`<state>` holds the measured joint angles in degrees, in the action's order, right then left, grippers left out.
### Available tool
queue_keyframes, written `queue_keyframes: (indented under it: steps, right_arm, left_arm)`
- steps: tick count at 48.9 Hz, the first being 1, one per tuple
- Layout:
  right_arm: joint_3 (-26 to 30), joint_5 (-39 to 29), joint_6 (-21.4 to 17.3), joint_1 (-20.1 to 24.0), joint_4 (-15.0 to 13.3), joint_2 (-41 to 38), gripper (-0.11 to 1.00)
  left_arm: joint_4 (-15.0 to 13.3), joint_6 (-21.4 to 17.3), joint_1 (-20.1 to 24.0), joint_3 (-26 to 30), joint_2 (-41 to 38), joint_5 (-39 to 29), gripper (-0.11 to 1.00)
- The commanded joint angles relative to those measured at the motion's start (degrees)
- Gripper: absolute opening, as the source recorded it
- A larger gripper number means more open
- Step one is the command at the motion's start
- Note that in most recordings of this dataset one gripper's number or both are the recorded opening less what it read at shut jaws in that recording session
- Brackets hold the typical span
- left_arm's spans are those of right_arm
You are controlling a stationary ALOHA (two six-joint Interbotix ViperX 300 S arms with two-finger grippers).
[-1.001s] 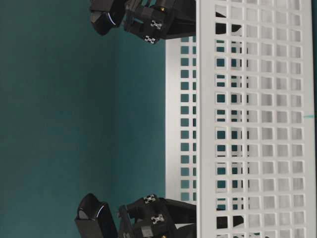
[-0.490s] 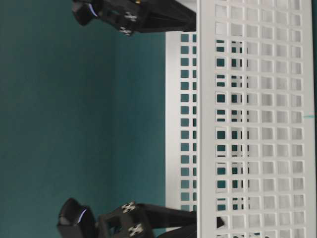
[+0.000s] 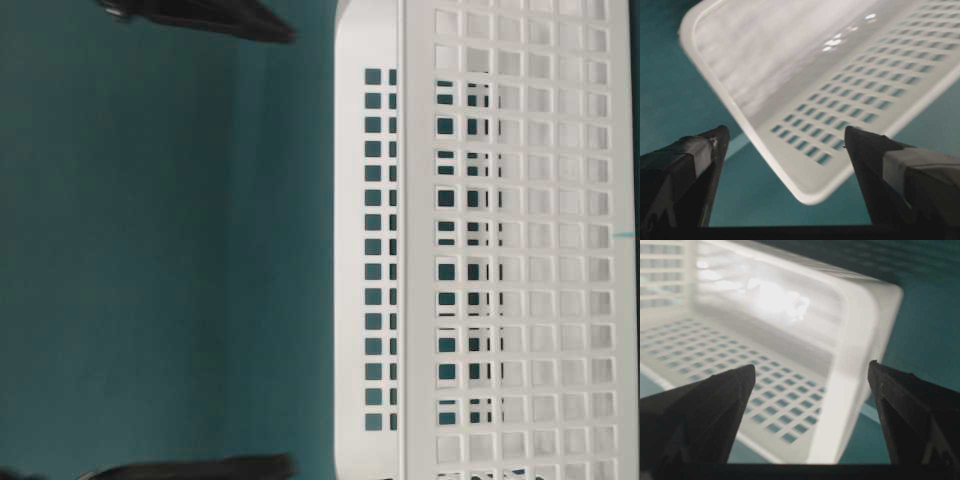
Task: Lift the white basket with both hands.
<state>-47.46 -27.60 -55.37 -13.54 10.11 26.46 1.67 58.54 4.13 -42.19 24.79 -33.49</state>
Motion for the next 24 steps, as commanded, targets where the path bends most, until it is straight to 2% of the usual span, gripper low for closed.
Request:
queue_keyframes:
  steps: [1,8,16,24]
  right_arm:
    - [1.58,0.44,1.67,0.70,-0.18,2.64,0.97]
    - [1.67,1.32,6.06,2.02,-0.70,8.09,0.97]
    - [0.00,6.33,15.12,4.92,-3.43,14.77,0.96]
    - [-1.67,14.24,21.27,5.80,-5.10,20.83,0.96]
  left_arm:
    - [0.18,-0.70,0.00,0.26,3.43,0.18,0.96]
    - [0.18,-3.60,0.00,-0.09,8.96,0.26,0.96]
    - [0.18,-12.22,-1.41,-0.70,14.59,3.16,0.95]
    - [0.18,-18.90,-2.64,-2.11,18.54,6.42,0.95]
